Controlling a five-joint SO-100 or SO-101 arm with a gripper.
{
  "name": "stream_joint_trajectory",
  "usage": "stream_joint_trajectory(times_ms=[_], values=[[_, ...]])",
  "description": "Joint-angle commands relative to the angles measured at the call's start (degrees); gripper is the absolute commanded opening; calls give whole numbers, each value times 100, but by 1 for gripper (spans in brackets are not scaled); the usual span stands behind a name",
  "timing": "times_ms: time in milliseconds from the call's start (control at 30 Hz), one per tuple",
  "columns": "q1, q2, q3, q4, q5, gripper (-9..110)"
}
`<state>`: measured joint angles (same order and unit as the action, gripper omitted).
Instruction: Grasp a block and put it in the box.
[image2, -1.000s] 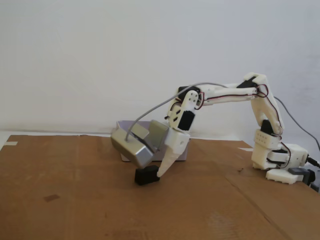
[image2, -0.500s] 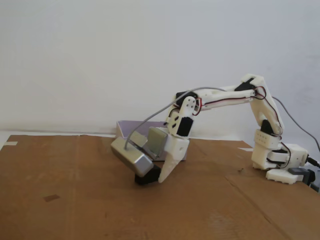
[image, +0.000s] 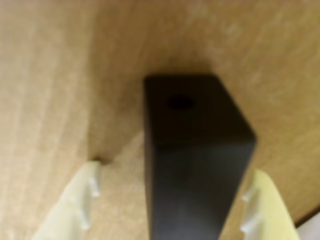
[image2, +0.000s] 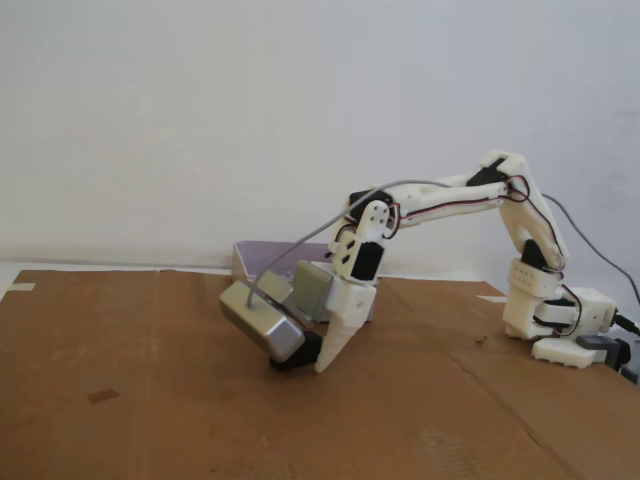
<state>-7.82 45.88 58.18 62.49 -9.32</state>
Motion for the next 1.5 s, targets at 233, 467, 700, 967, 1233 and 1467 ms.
stream_joint_trajectory(times_ms=[233, 467, 700, 967, 1233, 1467], values=[[62, 176, -782, -211, -18, 34], [114, 35, -853, -211, -18, 34], [114, -44, -853, -211, -18, 34], [123, -70, -853, -211, -18, 34], [123, -88, -853, -211, -18, 34], [123, -88, -853, -211, -18, 28]])
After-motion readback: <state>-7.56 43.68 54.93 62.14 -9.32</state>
